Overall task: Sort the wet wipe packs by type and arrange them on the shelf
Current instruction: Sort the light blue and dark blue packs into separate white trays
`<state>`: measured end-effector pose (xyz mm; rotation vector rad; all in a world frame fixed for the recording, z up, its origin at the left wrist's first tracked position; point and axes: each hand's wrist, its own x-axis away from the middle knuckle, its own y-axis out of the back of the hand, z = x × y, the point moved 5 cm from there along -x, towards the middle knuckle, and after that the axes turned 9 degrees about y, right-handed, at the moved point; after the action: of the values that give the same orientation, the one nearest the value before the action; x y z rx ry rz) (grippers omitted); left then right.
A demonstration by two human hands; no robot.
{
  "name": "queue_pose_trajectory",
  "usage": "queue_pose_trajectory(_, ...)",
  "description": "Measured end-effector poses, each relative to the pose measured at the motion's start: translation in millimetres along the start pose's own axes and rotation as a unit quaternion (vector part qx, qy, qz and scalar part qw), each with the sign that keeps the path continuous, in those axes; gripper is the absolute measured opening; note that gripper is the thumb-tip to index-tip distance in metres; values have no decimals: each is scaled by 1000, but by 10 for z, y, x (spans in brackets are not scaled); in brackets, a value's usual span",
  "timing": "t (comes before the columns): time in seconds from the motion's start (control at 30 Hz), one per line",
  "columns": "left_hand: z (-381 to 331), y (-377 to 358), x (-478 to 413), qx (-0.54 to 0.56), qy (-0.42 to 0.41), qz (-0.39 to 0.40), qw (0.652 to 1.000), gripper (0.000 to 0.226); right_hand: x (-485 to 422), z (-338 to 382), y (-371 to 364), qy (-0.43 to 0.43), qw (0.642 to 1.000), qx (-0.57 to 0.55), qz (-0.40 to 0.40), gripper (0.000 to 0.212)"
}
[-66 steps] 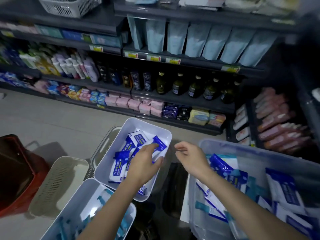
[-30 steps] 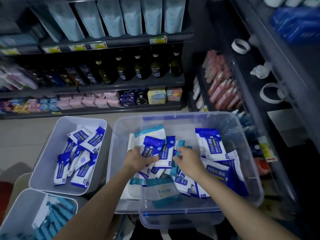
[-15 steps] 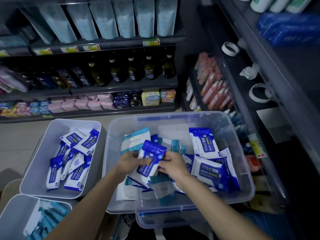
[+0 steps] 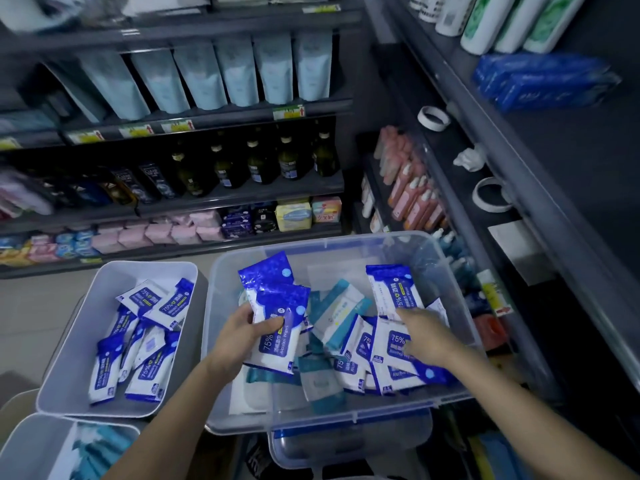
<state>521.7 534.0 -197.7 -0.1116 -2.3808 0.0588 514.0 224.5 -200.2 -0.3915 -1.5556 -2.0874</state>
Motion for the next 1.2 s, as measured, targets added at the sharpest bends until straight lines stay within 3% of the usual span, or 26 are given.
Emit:
queue_pose_trajectory(0.07,-14,-20,34,28,-3,23,999,55,19,-66,-21,-11,999,0,46,61)
queue_pose_trajectory(0.2,-20,-61,86,76,-11,47,996,54,24,46,-24,5,995,55,79,50)
queue_pose_trajectory(0.37,-106,-99,96,177,-36,40,983,29,34,148,-61,37,995,-11,91,50)
queue_pose_trajectory(0.5,-155,-115,69,210,-33,46,976,26,60,221,-107,45,991,-39,119,47)
queue_pose_trajectory(0.77,55,-77,81,279,54,73,956,42,34,311,-148,104,988,41,104,45)
queue_pose_trajectory(0.93,94,-106,116,324,78,98,938,31,37,358,-116,121,985,86,83,44)
queue_pose_trajectory(1.03,98,-114,136,336,82,105,932,29,103,409,-95,150,986,34,70,39)
queue_pose_trajectory(1.13,97,-129,147,332,88,100,934,33,135,393,-88,139,987,-14,75,64)
queue_pose_trajectory(1.2,109,-130,133,324,96,90,937,41,112,401,-105,119,985,28,125,75)
